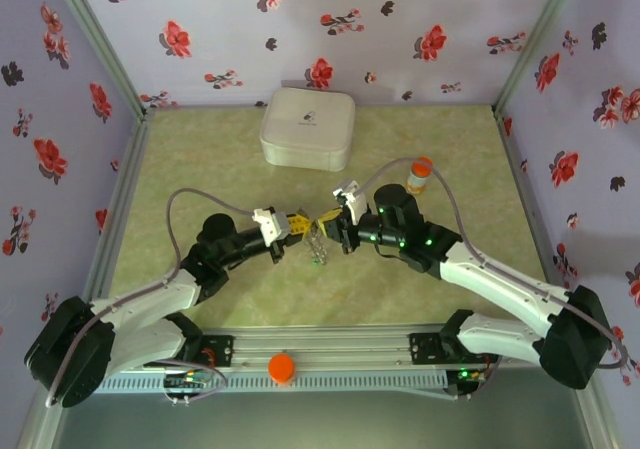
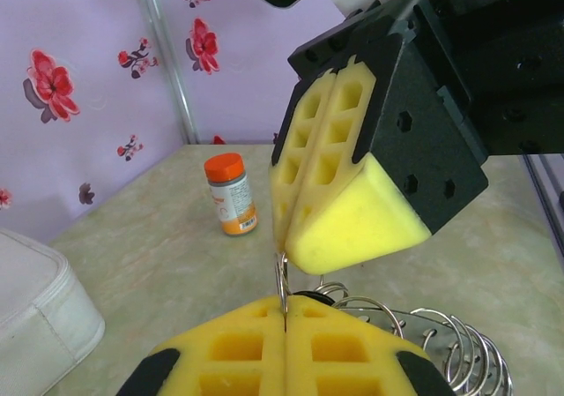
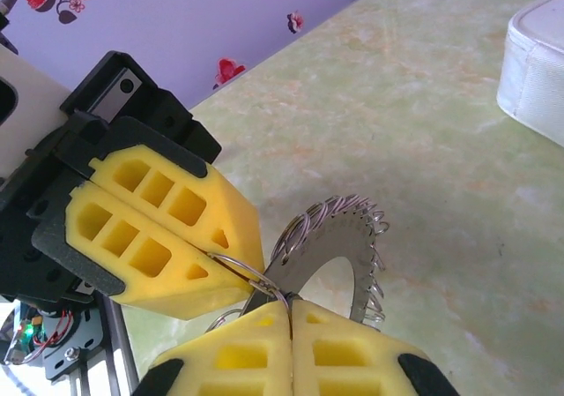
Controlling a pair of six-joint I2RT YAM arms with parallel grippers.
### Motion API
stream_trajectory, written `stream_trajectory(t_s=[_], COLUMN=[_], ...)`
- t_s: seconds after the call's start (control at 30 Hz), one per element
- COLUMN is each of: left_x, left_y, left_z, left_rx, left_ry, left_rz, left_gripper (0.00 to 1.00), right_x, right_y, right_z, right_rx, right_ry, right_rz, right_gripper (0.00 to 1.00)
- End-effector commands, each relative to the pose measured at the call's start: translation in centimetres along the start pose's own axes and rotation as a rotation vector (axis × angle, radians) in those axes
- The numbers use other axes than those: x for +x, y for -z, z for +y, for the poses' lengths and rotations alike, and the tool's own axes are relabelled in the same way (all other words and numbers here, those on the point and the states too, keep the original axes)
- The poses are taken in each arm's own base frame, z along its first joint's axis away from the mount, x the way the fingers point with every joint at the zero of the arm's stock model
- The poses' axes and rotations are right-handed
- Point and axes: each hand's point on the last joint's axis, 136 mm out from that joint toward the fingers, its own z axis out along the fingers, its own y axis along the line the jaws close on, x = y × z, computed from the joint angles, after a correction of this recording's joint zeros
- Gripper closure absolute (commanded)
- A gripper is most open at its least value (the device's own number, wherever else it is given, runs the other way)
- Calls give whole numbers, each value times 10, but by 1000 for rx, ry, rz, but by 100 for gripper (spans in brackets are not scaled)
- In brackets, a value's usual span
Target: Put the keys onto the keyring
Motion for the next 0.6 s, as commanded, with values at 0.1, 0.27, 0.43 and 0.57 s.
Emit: stream_trajectory(t_s=[0.1, 0.27, 0.43, 0.57], left_x=[-26, -29, -30, -28], left_y=[-2, -1, -1, -2], left_z=[-12, -12, -22, -28], left_rx=[57, 62, 138, 186], left_ry=[-62, -13, 65, 87], left_rz=[-101, -133, -164, -164], left_gripper=[100, 100, 100, 100], right_x=[-1, -4, -8, -13], right_y=[9, 31, 36, 37], right_z=[-17, -31, 9, 28], right_rx=[75, 151, -62, -169], right_ry=[-3, 145, 345, 383], right_rz=[26, -22, -87, -95], right_gripper=[60, 53, 53, 55])
